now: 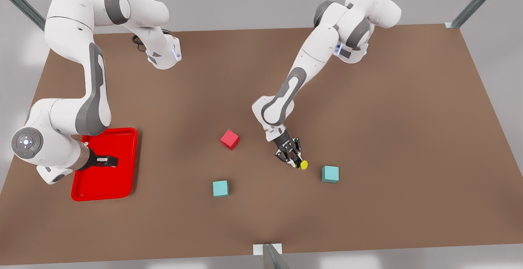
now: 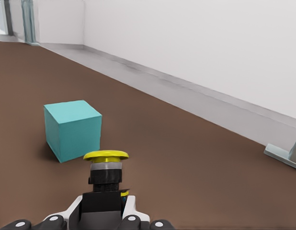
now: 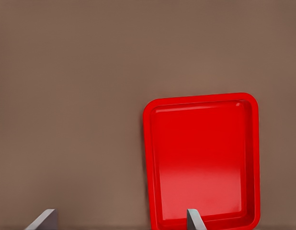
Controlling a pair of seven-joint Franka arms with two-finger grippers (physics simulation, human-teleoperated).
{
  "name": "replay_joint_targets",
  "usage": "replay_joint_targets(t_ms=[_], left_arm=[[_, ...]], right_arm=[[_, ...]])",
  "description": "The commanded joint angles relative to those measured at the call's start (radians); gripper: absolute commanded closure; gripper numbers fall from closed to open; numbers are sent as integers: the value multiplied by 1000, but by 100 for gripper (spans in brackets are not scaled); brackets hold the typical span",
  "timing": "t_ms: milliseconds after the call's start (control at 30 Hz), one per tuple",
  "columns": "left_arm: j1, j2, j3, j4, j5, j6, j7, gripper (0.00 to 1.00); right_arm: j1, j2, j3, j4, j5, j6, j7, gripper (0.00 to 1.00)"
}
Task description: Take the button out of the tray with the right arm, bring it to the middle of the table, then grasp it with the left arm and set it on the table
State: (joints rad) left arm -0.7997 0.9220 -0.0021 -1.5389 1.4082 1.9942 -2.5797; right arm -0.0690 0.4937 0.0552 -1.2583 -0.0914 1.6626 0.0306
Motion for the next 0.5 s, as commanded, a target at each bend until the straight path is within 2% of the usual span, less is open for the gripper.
replay_joint_targets(t_ms=[0, 467], left_arm=[[-6, 1, 1, 0, 25, -104, -114, 63], [-56, 52, 1, 3, 46, -209, -56, 63]], right_arm=[[0, -1, 0, 0, 1, 0, -1, 0], [0, -1, 0, -1, -1, 0, -1, 0]])
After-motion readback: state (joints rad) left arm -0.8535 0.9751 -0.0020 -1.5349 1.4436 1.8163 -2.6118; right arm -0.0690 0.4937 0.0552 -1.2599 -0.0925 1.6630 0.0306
